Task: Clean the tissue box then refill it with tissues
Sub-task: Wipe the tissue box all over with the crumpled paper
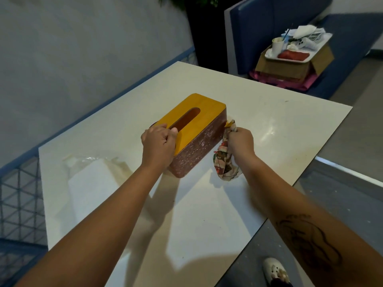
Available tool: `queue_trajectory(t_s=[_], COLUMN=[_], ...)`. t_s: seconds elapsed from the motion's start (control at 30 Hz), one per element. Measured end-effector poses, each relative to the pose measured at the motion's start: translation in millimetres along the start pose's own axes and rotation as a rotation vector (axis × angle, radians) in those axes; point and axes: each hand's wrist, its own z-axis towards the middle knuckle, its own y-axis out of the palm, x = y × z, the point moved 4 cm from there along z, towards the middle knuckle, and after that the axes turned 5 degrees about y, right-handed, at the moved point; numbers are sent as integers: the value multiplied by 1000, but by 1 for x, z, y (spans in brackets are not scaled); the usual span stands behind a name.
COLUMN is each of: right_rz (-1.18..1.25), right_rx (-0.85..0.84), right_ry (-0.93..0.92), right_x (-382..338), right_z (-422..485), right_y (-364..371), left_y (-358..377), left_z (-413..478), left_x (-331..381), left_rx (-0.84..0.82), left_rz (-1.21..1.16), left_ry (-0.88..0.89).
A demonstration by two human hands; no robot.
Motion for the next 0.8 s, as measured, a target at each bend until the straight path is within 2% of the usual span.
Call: queue_trajectory(t_s=[0.1,0.23,0.4,0.67,0.8], right_rz=[-2,72,118,85,144], right_rx=[-34,-160,-253,-225,-171], right_ry=[7,69,136,92,69], right_x=[5,11,14,13,12], right_z=[-9,-31,-34,-35,-27], right_y=[4,18,23,13,3], left_y=[-1,2,-2,-3,-4], left_z=[0,0,-2,1,1], left_x=[-2,3,6,5,6], left_rx=[-3,-105,-62,-82,-55], left_rz=[8,21,64,171,267], left_ry=[-13,-39,-53,-30,-8])
